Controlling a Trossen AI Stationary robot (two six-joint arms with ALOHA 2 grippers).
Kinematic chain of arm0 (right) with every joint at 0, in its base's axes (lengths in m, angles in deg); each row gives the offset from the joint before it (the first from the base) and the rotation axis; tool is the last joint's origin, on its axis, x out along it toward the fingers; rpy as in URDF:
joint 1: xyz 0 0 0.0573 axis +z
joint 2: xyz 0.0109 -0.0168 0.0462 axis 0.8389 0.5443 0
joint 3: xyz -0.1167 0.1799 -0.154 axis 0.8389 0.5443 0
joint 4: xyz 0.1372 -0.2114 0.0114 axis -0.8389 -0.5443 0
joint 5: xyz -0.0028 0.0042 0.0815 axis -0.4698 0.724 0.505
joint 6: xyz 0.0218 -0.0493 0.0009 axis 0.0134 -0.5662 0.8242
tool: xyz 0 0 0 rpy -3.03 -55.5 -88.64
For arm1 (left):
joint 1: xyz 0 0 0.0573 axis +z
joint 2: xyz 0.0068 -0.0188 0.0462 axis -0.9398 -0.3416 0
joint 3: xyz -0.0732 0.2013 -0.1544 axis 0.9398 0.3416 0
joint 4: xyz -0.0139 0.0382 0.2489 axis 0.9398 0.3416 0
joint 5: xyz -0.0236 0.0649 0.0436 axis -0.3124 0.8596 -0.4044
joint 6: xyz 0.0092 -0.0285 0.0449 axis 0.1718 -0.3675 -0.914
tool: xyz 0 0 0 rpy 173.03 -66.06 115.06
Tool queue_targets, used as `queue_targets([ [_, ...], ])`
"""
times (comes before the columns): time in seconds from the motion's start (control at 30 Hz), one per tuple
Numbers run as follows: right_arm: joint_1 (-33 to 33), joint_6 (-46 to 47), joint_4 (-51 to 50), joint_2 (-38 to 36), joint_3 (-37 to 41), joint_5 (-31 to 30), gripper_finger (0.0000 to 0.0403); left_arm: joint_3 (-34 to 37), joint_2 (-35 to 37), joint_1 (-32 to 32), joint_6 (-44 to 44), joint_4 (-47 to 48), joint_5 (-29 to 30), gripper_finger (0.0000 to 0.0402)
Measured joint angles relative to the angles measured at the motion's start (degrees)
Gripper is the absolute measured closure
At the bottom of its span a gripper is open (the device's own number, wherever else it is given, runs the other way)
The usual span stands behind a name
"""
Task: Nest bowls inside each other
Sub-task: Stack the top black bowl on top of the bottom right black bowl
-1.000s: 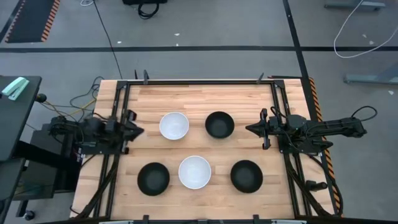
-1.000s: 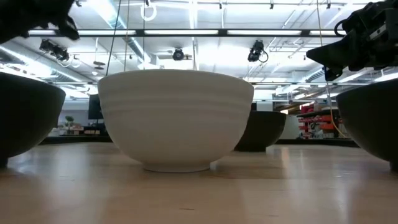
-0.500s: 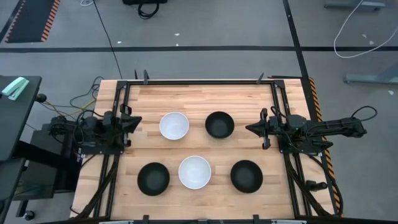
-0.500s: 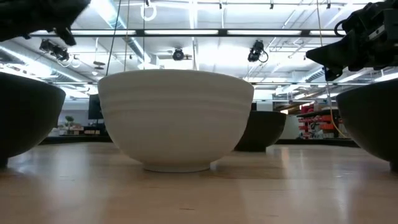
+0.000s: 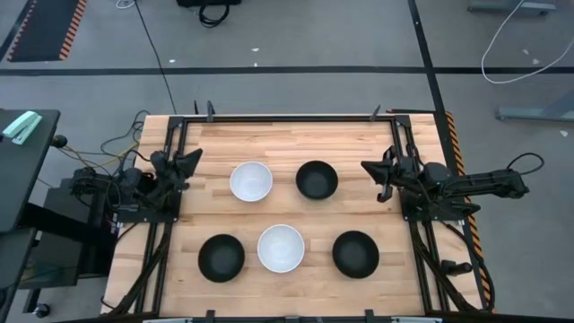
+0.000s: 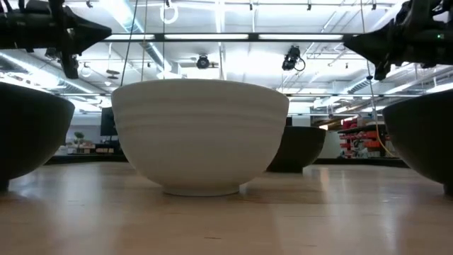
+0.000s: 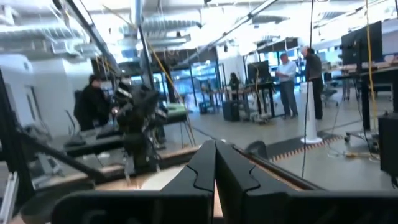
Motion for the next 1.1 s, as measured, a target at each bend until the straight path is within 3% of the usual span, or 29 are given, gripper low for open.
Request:
queue_targets([
  [0.33, 0.0, 28.5, 0.3, 0.0, 0.0, 0.2, 0.0389, 0.0, 0.0, 0.0, 9.2, 0.0, 2.3, 0.0379],
  [0.7, -3.3, 35.7, 0.5, 0.0, -0.3, -4.6, 0.0389, 0.0, 0.0, 0.0, 0.3, 0.0, 2.3, 0.0381],
  [0.9, -7.8, 43.0, -14.5, 3.1, -7.9, -4.6, 0.0389, 0.0, 0.0, 0.0, -5.7, 0.0, 2.3, 0.0387],
  [1.1, -11.6, 43.1, -36.6, 14.3, -23.9, -4.6, 0.0389, 0.0, 0.0, 0.0, -8.8, 0.3, 3.2, 0.0356],
])
